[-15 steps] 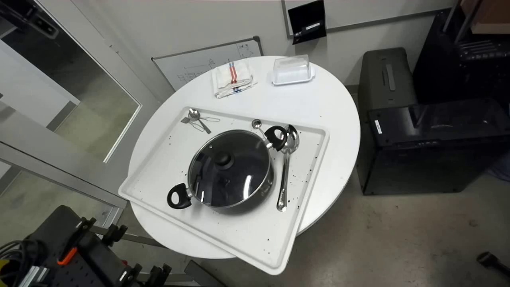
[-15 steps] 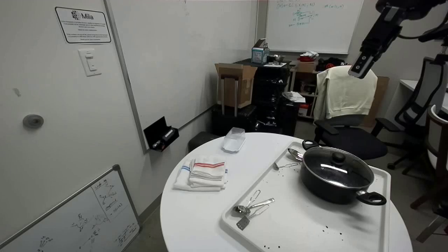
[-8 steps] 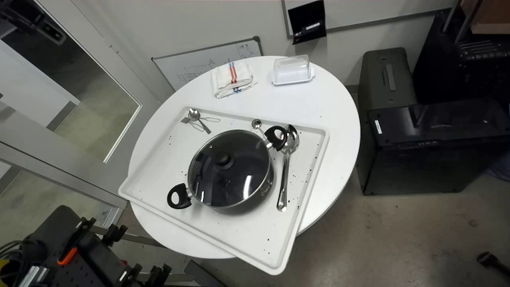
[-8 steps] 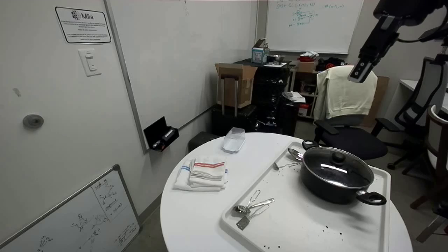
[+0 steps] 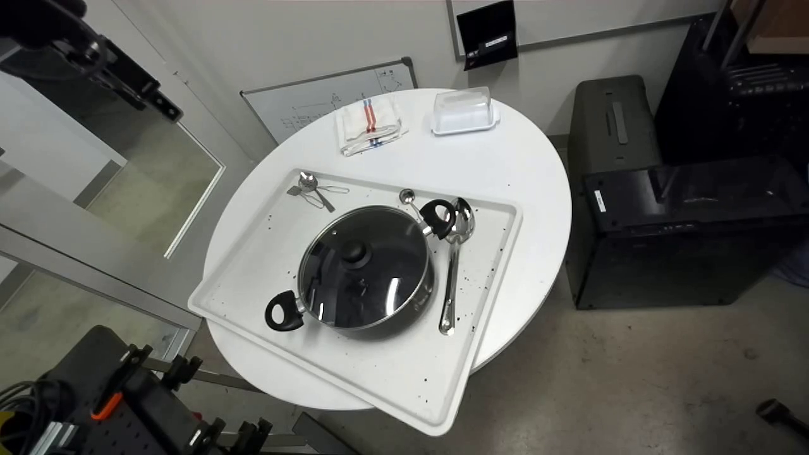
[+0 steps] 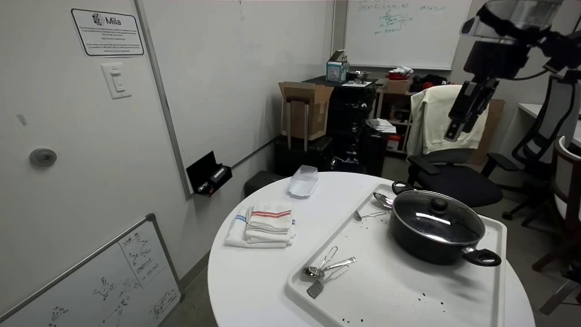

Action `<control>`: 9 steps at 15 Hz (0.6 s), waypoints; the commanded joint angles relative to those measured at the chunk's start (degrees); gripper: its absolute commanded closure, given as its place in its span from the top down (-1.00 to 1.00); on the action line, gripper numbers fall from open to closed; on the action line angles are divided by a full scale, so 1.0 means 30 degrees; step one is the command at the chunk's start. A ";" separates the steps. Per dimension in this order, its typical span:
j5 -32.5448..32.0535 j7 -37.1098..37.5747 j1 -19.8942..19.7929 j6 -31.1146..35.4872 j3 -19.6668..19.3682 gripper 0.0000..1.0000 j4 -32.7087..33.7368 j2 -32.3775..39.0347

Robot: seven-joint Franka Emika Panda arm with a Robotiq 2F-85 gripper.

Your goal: Uncover the pot

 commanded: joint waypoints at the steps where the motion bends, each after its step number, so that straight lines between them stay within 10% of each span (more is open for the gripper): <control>1: -0.1664 0.1672 -0.0652 0.0380 -0.0443 1.00 0.0527 0.1883; 9: -0.2642 0.2917 -0.1036 0.1762 -0.2268 1.00 0.1269 0.5777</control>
